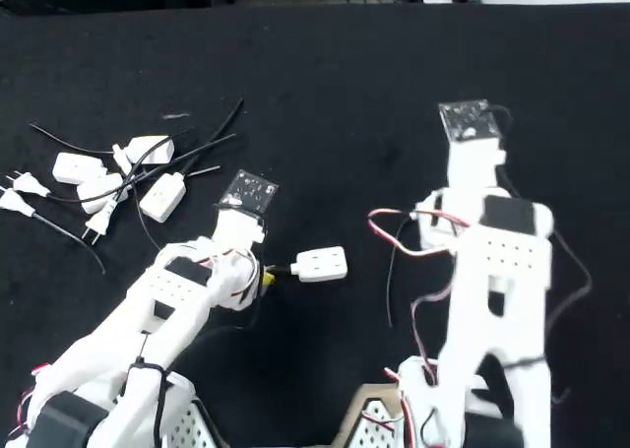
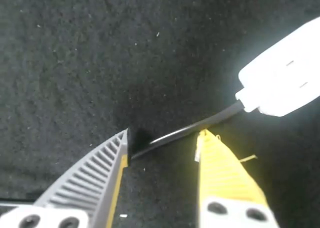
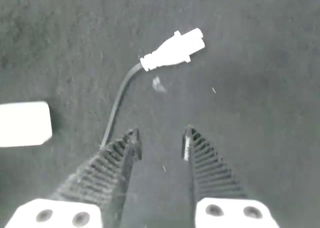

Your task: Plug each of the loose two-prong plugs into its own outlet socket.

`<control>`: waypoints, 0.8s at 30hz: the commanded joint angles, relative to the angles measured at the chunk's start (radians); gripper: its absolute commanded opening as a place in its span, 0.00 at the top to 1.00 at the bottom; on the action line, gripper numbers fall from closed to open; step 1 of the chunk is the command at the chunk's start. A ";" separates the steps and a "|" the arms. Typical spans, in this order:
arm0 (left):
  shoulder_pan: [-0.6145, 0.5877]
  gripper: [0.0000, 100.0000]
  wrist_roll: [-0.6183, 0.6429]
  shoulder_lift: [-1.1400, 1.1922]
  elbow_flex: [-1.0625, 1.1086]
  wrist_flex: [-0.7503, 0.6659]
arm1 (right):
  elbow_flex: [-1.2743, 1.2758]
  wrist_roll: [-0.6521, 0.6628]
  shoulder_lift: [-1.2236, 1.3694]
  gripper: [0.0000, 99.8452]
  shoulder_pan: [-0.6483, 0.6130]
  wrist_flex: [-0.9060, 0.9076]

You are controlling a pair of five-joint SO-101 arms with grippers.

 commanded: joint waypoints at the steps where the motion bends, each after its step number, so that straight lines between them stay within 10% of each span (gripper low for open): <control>1: -0.005 0.78 0.000 -0.003 -0.010 -0.023 | -0.021 -0.123 0.163 0.87 -0.072 -0.181; 24: -0.002 0.78 0.006 -0.003 -0.008 -0.029 | -0.074 -0.362 0.605 0.87 -0.083 -0.586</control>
